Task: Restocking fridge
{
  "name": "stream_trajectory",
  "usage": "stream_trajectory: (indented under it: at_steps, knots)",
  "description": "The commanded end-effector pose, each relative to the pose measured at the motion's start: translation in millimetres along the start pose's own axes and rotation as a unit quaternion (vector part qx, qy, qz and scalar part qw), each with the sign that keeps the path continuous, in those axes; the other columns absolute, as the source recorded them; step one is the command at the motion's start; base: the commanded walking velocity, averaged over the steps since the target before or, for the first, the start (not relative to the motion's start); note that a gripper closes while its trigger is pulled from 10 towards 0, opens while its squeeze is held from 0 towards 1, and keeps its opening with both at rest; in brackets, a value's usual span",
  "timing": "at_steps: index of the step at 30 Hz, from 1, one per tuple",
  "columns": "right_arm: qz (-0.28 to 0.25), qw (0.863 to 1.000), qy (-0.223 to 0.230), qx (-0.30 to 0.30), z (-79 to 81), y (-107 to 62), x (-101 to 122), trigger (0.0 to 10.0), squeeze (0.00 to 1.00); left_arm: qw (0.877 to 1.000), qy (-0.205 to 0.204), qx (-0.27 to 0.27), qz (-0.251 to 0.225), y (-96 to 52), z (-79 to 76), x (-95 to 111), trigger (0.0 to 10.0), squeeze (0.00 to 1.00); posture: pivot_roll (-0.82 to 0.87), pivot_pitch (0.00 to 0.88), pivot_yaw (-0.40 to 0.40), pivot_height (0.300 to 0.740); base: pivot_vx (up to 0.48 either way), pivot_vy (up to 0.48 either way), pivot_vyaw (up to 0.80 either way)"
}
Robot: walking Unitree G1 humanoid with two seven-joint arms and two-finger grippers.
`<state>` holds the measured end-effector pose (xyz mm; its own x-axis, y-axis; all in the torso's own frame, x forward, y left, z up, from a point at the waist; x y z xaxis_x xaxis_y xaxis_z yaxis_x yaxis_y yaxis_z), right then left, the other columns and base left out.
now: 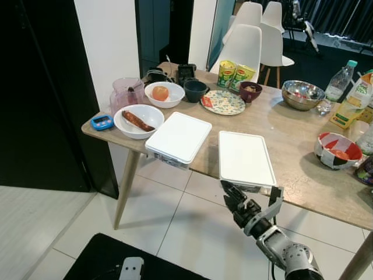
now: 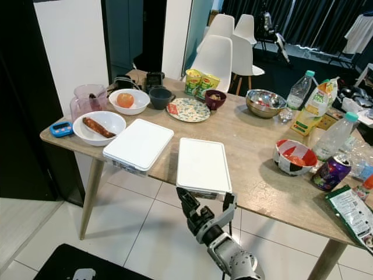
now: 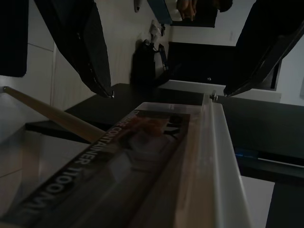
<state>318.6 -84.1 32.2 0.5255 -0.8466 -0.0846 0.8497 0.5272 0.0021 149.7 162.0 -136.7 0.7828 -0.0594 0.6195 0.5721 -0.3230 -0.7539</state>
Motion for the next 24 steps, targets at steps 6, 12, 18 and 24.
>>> stream_trajectory:
  at_steps: [6,12,18,24]
  knots:
    - [-0.006,1.0,0.016,0.007,1.9,5.6,-2.7,10.0,0.0,0.999,-0.009,-0.013,0.033,-3.9,-8.8,-20.6,10.0,0.0,0.14,0.0,-0.131,0.74,0.0,0.0,0.0]
    - [-0.014,1.0,0.022,0.006,0.9,8.1,-1.2,10.0,0.0,0.999,-0.011,-0.012,0.031,-4.1,-8.3,-20.5,10.0,0.0,0.14,0.0,-0.133,0.74,0.0,0.0,0.0]
    - [-0.023,0.999,0.022,0.006,1.4,11.8,0.0,10.0,0.0,0.999,-0.011,-0.012,0.031,-4.3,-8.2,-20.8,10.0,0.0,0.15,0.0,-0.131,0.74,0.0,0.0,0.0]
    - [-0.04,0.999,0.023,0.006,2.6,13.8,7.0,10.0,0.0,0.999,-0.01,-0.012,0.031,-4.4,-8.1,-20.6,10.0,0.0,0.15,0.0,-0.13,0.74,0.0,0.0,0.0]
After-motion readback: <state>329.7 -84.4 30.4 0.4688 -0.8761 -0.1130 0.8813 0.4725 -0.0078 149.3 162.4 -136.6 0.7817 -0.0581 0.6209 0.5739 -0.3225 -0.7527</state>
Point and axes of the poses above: a point about 5 cm out from each wrist's last joint towards the gripper, its own y axis pointing out of the wrist towards the gripper, its own x axis along the axis of the wrist's last joint, z = x × y, the point moved 5 cm from there along y, pointing out of the wrist towards the gripper, and after that the axes turned 13 degrees about y, right-handed, at the moved point
